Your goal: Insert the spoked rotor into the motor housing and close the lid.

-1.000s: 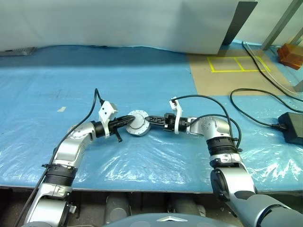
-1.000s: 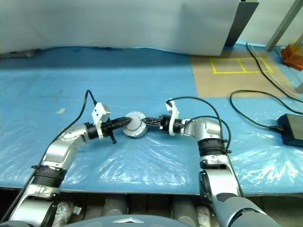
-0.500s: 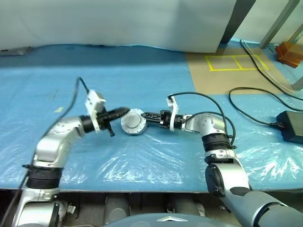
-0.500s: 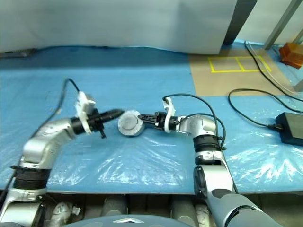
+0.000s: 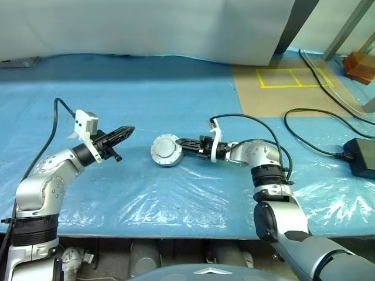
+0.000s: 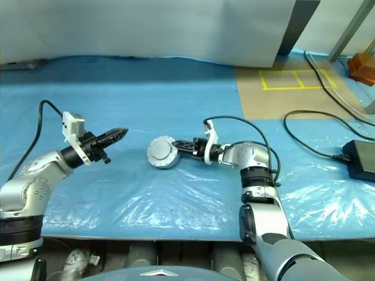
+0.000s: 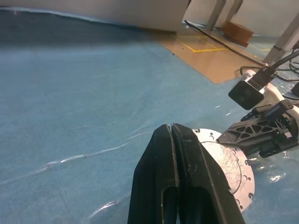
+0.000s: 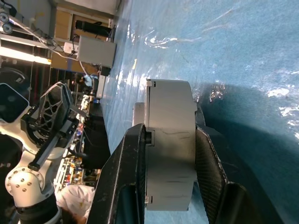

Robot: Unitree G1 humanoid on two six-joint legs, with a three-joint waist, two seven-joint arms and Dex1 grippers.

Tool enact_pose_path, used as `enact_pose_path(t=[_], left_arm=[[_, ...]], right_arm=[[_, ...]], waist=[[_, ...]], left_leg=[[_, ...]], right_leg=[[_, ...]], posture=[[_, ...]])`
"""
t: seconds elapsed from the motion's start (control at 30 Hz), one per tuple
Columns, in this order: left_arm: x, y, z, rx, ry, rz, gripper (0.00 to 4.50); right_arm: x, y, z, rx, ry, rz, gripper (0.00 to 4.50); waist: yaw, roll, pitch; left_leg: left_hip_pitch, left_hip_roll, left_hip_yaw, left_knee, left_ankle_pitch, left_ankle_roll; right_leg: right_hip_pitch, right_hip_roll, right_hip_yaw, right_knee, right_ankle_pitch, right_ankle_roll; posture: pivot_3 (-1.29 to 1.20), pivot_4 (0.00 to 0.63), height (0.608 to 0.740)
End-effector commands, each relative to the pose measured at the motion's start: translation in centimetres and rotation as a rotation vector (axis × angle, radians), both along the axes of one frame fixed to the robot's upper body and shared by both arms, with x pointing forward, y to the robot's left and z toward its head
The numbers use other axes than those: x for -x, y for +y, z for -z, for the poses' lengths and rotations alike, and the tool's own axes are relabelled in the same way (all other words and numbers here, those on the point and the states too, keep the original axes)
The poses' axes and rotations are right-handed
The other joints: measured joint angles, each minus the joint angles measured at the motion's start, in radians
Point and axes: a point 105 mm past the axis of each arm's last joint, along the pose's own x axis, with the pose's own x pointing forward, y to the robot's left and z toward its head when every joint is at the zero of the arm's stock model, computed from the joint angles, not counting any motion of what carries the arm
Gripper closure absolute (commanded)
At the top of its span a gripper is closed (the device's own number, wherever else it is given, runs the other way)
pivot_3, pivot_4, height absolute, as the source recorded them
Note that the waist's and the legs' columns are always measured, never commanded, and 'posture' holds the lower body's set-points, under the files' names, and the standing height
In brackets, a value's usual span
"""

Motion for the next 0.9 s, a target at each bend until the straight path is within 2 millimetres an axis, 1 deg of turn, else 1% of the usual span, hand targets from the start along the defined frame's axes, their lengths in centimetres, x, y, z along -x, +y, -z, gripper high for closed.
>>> enact_pose_path(t=[0.03, 0.1, 0.13, 0.27, 0.3, 0.37, 0.4, 0.5, 0.6, 0.67, 0.7, 0.77, 0.8, 0.9], left_arm=[[0.0, 0.1, -0.9, 0.003, -0.037, -0.008, 4.44], [0.0, -0.1, -0.9, 0.005, -0.036, -0.008, 4.44], [0.0, -0.1, -0.9, 0.008, -0.035, -0.008, 4.44], [0.3, -0.5, -0.1, 0.011, -0.005, 0.004, 4.44], [0.5, -0.6, 0.2, 0.013, 0.006, 0.009, 4.44], [1.4, -0.8, 0.3, 0.1, 0.04, 0.053, 4.44], [1.7, -0.7, 0.2, 0.142, 0.053, 0.059, 4.44], [2.0, 0.2, 0.3, 0.213, 0.076, 0.031, 4.44], [1.7, 1.2, -0.5, 0.333, 0.072, -0.019, 4.44], [1.8, 1.2, -0.8, 0.398, 0.081, -0.028, 4.44], [1.8, 1.1, -1.1, 0.465, 0.084, -0.025, 4.44], [2.7, 0.5, -2.3, 0.626, 0.085, 0.04, 4.04], [2.9, 0.2, -2.4, 0.661, 0.096, 0.056, 3.81], [3.3, -1.0, -1.6, 0.699, 0.149, 0.061, 2.82]], right_arm=[[-0.3, 0.4, -0.7, 0.008, -0.029, -0.003, 3.39], [-0.7, 0.4, -0.5, 0.019, -0.022, 0.017, 3.39], [-0.7, 0.4, -0.8, 0.005, -0.02, 0.015, 3.39], [-1.4, 0.3, -2.9, -0.102, -0.009, 0.036, 3.39], [-1.5, 0.2, -3.7, -0.15, -0.002, 0.037, 3.39], [-1.4, -0.2, -6.0, -0.287, 0.003, 0.014, 3.39], [-1.3, -0.4, -6.8, -0.323, -0.002, 0.006, 3.39], [-1.1, -0.4, -8.0, -0.365, -0.015, -0.004, 3.39], [-1.0, -0.4, -9.3, -0.414, -0.042, -0.012, 3.39], [-0.8, -0.2, -10.2, -0.442, -0.062, -0.023, 3.39], [-0.7, 0.1, -10.8, -0.452, -0.073, -0.033, 3.39], [-0.4, 0.6, -11.9, -0.471, -0.099, -0.055, 3.39], [-0.4, 0.7, -12.2, -0.474, -0.105, -0.058, 3.39], [-0.3, 0.9, -13.2, -0.503, -0.122, -0.067, 3.39]], waist=[[-0.001, 0.0, 0.0], [-0.001, 0.0, 0.0], [-0.001, 0.0, 0.0], [0.0, 0.0, 0.0], [0.001, 0.0, 0.0], [0.002, 0.0, 0.0], [0.003, 0.0, 0.0], [0.005, -0.001, 0.001], [0.006, -0.001, 0.001], [0.007, -0.001, 0.001], [0.007, -0.001, 0.001], [0.009, -0.001, 0.001], [0.009, -0.001, 0.001], [0.011, -0.002, 0.001]], left_leg=[[0.0, 0.0, 0.0, 0.0, 0.0, 0.0], [0.0, 0.0, 0.0, 0.0, 0.0, 0.0], [0.0, 0.0, 0.0, 0.001, 0.0, 0.0], [0.0, 0.0, 0.0, 0.002, 0.0, 0.0], [0.0, 0.0, 0.0, 0.002, 0.0, 0.0], [-0.002, 0.0, 0.0, 0.002, 0.0, 0.0], [-0.004, 0.0, 0.0, 0.002, 0.0, 0.0], [-0.011, 0.0, -0.001, 0.004, 0.0, 0.0], [-0.012, 0.001, -0.002, 0.004, 0.0, 0.0], [-0.012, 0.001, -0.002, 0.006, 0.0, 0.0], [-0.013, 0.001, -0.002, 0.007, 0.0, 0.0], [-0.013, 0.001, -0.002, 0.008, 0.0, 0.0], [-0.013, 0.001, -0.002, 0.009, 0.0, 0.0], [-0.013, 0.001, -0.003, 0.01, 0.0, 0.0]], right_leg=[[0.0, 0.0, 0.0, 0.0, 0.0, 0.0], [0.0, 0.0, 0.0, 0.0, 0.0, 0.0], [0.0, 0.0, 0.0, 0.0, 0.0, 0.0], [0.0, 0.0, 0.0, 0.001, 0.0, 0.0], [0.0, 0.0, 0.0, 0.001, 0.0, 0.0], [-0.001, 0.0, 0.0, 0.001, 0.0, 0.0], [-0.002, 0.0, 0.0, 0.001, 0.0, 0.0], [-0.009, 0.001, -0.001, 0.002, 0.0, 0.0], [-0.01, 0.002, -0.001, 0.002, 0.0, 0.0], [-0.009, 0.001, -0.001, 0.003, 0.0, 0.0], [-0.009, 0.001, -0.001, 0.003, 0.0, 0.0], [-0.009, 0.001, -0.001, 0.004, 0.0, 0.0], [-0.01, 0.001, -0.001, 0.005, 0.0, 0.0], [-0.01, 0.001, -0.001, 0.006, 0.0, 0.0]], posture=[[0.0, 0.15, 0.74], [0.0, 0.15, 0.74], [0.0, 0.15, 0.74], [0.0, 0.15, 0.74], [0.0, 0.15, 0.74], [0.0, 0.15, 0.74], [0.0, 0.15, 0.74], [0.0, 0.15, 0.74], [0.0, 0.15, 0.74], [0.0, 0.15, 0.74], [0.0, 0.15, 0.74], [0.0, 0.15, 0.74], [0.0, 0.15, 0.74], [0.0, 0.15, 0.74]])
